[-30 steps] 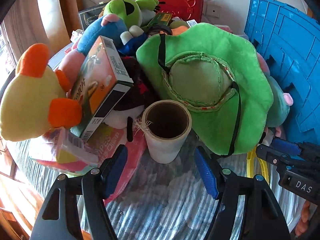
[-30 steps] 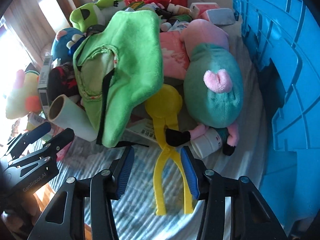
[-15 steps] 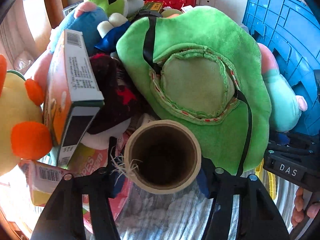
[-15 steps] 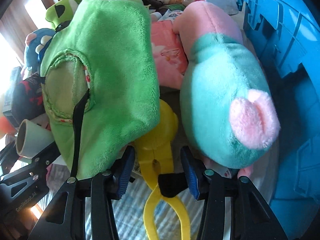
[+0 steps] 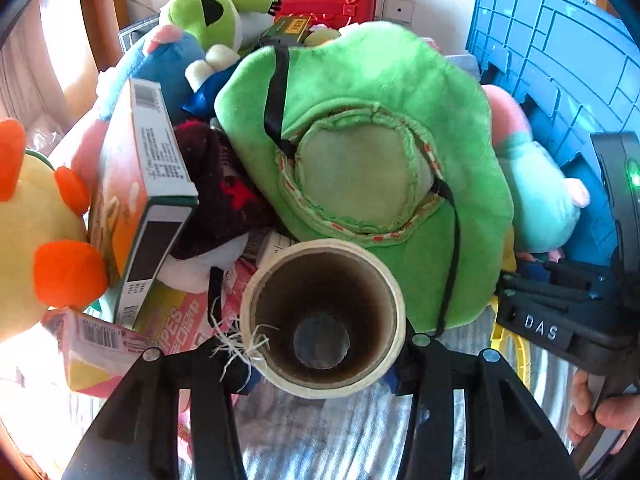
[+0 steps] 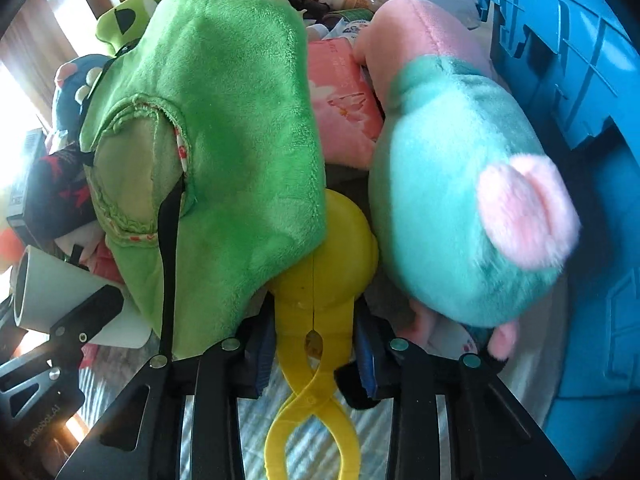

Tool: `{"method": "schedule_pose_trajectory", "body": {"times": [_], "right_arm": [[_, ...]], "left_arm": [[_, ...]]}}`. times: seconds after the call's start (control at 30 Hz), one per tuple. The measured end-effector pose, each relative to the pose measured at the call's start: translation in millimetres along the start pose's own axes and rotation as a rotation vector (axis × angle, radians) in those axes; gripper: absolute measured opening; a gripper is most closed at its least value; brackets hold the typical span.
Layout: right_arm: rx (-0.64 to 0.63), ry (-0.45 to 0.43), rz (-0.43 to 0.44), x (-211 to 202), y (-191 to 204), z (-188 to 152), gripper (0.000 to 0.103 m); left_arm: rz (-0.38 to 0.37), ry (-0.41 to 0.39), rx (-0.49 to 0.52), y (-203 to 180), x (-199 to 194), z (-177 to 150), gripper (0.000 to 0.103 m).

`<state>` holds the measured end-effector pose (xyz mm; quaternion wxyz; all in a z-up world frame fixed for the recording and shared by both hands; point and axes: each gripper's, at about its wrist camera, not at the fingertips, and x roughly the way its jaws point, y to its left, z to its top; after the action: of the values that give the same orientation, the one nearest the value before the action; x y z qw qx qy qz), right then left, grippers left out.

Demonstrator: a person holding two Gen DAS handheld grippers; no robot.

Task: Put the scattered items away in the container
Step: 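Grasp the paper tube with the left tool while the right tool grasps the yellow tongs, then lift the paper tube with the left tool while the right tool carries the tongs into the crate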

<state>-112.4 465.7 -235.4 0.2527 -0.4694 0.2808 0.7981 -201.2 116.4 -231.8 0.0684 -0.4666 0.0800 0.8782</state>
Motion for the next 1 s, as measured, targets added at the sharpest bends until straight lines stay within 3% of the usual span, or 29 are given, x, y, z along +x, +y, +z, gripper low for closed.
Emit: {"method": "schedule_pose_trajectory", "body": {"times": [0.23,0.4,0.73,1.0], "right_arm": [[-0.002,-0.093,-0.013,-51.6,-9.2,-11.9,0.033],[-0.01,-0.186,-0.007,-97.1,-6.9,-6.3,0.033],[-0.047,-0.349,0.013,-170.7,45.9,16.2,0.033],[-0.09,-0.473,-0.027,-231.6,75.3,23.5,0.033]], "left_arm": [[-0.019,-0.061,0.005,-9.8,-37.9,1.4,0.045],[-0.034,-0.126,0.022,-21.3,-59.8,21.7,0.045],[-0.046,-0.287,0.062,-26.9,-147.0,33.7,0.045],[-0.057,-0.385,0.103,-25.7,-196.0,52.4,0.045]]}}
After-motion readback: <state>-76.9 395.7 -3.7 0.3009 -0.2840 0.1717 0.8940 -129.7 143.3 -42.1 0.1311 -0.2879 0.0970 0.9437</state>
